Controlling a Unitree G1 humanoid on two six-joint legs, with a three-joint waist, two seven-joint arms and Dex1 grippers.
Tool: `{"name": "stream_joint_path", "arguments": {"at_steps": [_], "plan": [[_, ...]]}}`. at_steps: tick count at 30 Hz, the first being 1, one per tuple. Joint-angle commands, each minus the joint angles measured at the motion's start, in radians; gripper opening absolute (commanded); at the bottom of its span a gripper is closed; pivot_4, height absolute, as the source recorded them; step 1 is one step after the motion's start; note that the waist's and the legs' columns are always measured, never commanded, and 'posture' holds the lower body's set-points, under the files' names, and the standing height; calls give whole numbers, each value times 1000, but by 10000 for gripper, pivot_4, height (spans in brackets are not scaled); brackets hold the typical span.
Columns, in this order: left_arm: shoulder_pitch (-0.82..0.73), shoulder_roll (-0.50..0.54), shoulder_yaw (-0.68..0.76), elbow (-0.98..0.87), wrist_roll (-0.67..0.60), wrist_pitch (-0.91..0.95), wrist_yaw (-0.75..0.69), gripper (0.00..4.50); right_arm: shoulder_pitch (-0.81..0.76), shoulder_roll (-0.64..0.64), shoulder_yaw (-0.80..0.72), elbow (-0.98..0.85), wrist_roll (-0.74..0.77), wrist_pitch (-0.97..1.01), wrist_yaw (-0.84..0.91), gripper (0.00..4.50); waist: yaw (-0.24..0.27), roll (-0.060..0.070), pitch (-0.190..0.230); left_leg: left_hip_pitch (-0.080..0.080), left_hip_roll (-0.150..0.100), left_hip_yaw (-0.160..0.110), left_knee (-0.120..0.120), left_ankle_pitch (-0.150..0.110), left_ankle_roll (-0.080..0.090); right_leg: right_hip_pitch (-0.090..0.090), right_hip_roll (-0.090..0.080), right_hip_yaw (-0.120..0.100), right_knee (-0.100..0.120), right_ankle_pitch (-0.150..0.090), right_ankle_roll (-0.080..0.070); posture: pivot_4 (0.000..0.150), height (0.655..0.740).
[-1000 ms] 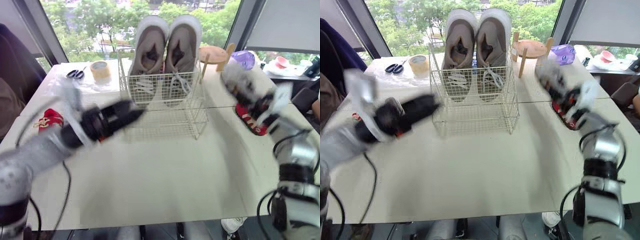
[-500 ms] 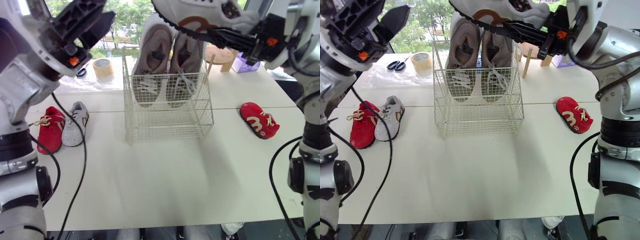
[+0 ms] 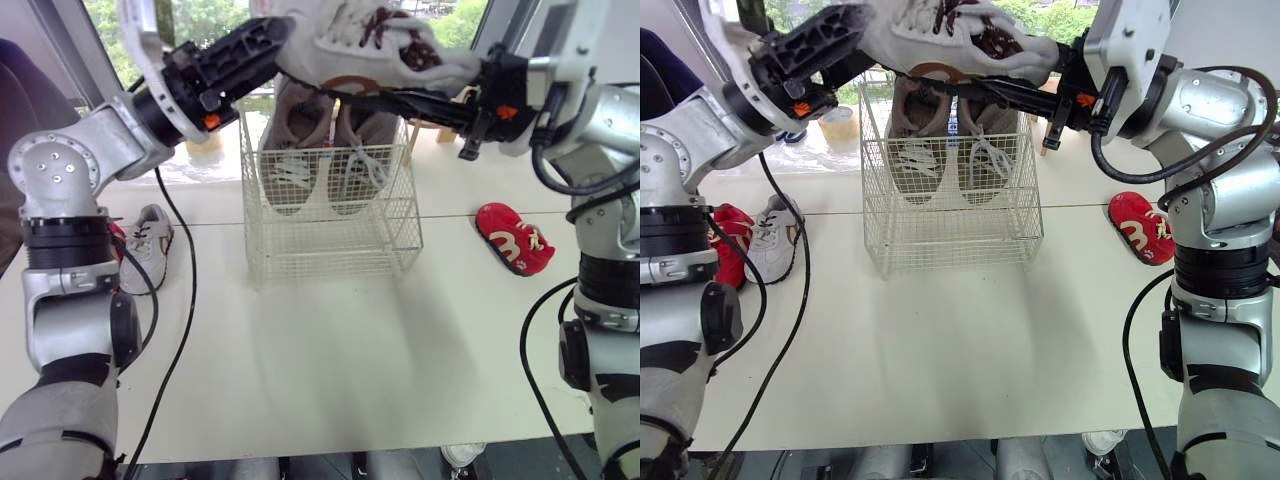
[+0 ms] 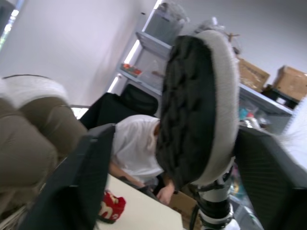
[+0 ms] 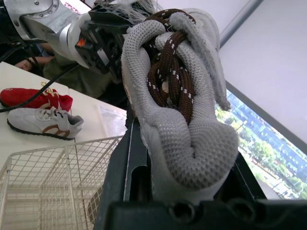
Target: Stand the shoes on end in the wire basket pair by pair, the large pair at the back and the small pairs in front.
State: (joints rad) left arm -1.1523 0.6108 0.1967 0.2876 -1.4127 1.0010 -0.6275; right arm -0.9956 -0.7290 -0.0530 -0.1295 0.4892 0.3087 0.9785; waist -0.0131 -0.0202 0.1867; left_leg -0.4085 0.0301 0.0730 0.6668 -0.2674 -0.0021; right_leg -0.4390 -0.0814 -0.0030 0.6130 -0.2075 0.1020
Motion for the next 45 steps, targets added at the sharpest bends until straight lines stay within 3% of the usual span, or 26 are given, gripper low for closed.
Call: {"name": "stream_joint_path", "arguments": {"at_steps": [1, 3, 4, 8, 11, 14, 16, 20, 28, 43, 45], "plan": [[-34, -10, 59, -19, 11, 11, 1, 13781, -12, -2, -14, -70, 9, -5, 3, 8092, -1, 0, 0, 0, 0, 0, 0, 0, 0, 0, 0, 0, 0, 0, 0, 1500, 7400], [-33, -21, 81, -29, 4, 18, 18, 4025, -3, 5, -14, -74, 13, 5, 0, 8092, -1, 0, 0, 0, 0, 0, 0, 0, 0, -1, 0, 0, 1, 0, 0, 1500, 7400], [-28, -29, 98, -38, -3, 11, 38, 1886, 4, 15, -20, -74, 22, 16, -12, 12189, 0, 0, 0, 0, 0, 0, 0, 0, 0, -1, 0, 0, 1, 0, 0, 1500, 7400], [15, -77, 199, -95, -92, -24, 167, 1887, 70, 88, -112, -73, 137, 127, -129, 30387, 1, 0, 0, 0, 1, -1, 0, 0, 0, 0, 0, 0, 1, 0, 0, 1500, 7400], [81, -171, 275, -202, -123, -131, 295, 1887, 170, 180, -251, -78, 340, 256, -271, 44919, 4, 0, 0, 0, 2, -1, 0, 0, 0, 1, -1, 0, 1, 0, 0, 1500, 7400], [148, -269, 312, -318, -136, -229, 367, 1887, 219, 334, -348, -104, 583, 335, -522, 44919, 3, 0, 0, 0, 1, -1, 0, 1, -1, 0, -2, 0, 1, 1, 0, 1500, 7400], [179, -356, 312, -383, -125, -309, 410, 1887, 238, 574, -347, -147, 771, 284, -775, 44919, 0, -1, 0, 0, 2, -1, 0, 1, -2, 1, -1, 0, 2, 1, -1, 1500, 7400], [206, -403, 270, -419, -88, -347, 431, 1887, 241, 778, -272, -202, 826, 252, -932, 44919, -1, 0, 0, 0, 2, -2, 0, 3, -4, -2, 1, 0, 4, 2, -2, 1500, 7400], [226, -433, 198, -423, -30, -376, 425, 1887, 194, 831, -203, -188, 840, 194, -924, 44919, 2, 0, 0, 0, 1, -3, 1, 2, -3, 2, 1, -1, 0, 2, -2, 1500, 7400], [311, -440, 116, -423, 4, -353, 370, 1887, 104, 793, -199, -81, 758, 97, -868, 44919, -2, 0, 0, 0, 1, -4, 0, 2, -3, 1, 2, -1, 0, 2, -2, 1500, 7400], [321, -441, 117, -427, 12, -357, 376, 1887, 97, 797, -208, -71, 744, 71, -866, 39728, -1, 0, 0, 0, 1, -4, 0, 2, -3, 1, 2, -1, 0, 2, -2, 1500, 7400]]}}
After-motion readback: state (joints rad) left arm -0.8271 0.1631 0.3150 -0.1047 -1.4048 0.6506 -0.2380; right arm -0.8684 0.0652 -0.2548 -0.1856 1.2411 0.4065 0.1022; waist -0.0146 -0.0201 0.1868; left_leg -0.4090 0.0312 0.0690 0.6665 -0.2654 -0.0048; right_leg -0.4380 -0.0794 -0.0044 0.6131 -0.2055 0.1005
